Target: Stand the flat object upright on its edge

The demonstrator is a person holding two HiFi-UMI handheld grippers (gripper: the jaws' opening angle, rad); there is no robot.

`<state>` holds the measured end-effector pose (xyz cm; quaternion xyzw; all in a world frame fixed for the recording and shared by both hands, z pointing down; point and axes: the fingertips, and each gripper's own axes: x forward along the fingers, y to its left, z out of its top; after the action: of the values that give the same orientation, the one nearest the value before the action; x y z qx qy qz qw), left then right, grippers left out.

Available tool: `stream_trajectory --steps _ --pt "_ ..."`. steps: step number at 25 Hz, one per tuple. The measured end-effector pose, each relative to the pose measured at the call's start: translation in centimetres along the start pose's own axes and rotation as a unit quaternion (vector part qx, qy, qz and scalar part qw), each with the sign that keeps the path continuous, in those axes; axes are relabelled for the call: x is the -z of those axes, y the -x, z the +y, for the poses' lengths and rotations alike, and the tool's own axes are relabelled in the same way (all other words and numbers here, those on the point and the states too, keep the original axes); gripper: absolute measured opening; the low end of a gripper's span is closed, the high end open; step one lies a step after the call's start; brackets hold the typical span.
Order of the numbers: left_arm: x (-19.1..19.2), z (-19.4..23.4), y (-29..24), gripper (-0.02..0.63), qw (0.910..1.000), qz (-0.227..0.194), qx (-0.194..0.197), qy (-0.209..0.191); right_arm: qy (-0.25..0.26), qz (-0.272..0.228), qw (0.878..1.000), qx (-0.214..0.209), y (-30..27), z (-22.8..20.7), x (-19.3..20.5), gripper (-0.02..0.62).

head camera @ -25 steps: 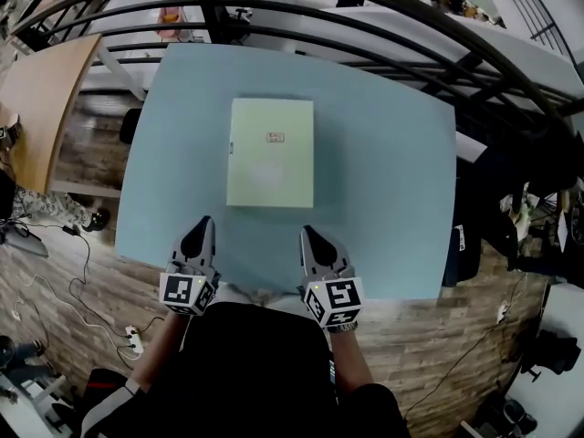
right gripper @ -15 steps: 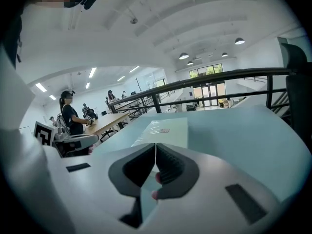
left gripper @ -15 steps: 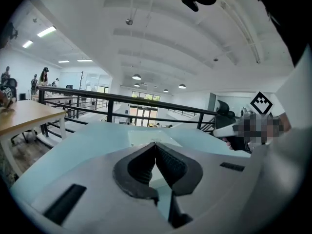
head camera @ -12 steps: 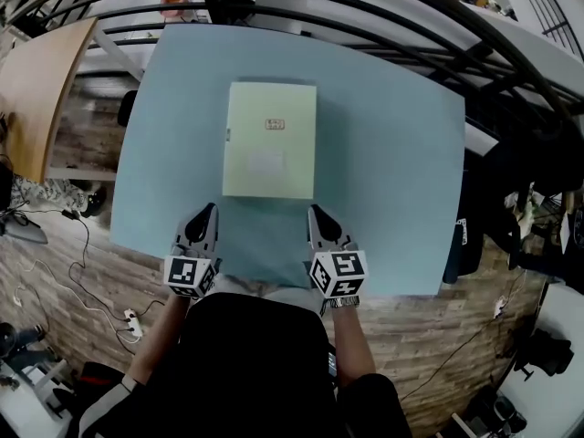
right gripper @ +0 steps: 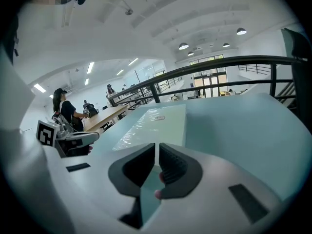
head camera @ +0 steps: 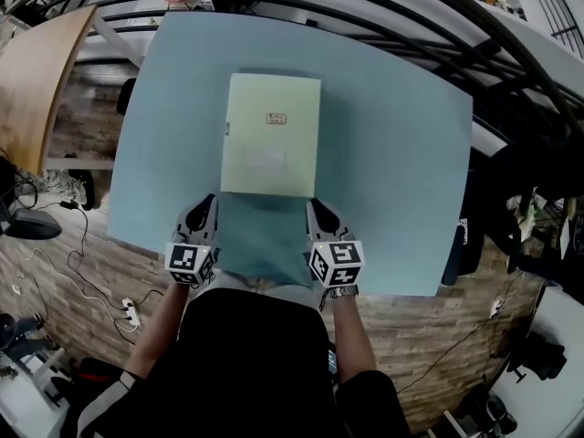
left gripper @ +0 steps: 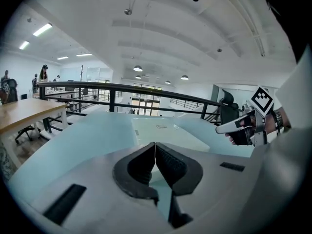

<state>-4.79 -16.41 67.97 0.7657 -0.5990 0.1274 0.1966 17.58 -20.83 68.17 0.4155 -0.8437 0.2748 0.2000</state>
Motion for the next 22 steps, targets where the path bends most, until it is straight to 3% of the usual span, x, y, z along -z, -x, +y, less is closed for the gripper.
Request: stream_trajectory --steps 8,13,22 --pt "2.4 0.8 -1.9 0.008 0.9996 0.029 0.003 -0.004 0.001 0.022 1.000 0.000 -1.7 -1.3 2.0 0.011" --pt "3.9 1.4 -2.7 0.044 0.9988 0.047 0.000 0.008 -0.007 0.031 0.999 -0.005 -2.3 -2.0 2.9 0.014" --pt "6.9 0.4 -3.1 0.137 0.9958 0.087 0.026 0.003 -0.005 0.059 0.997 -0.044 -3.1 -2.1 4.9 0.140"
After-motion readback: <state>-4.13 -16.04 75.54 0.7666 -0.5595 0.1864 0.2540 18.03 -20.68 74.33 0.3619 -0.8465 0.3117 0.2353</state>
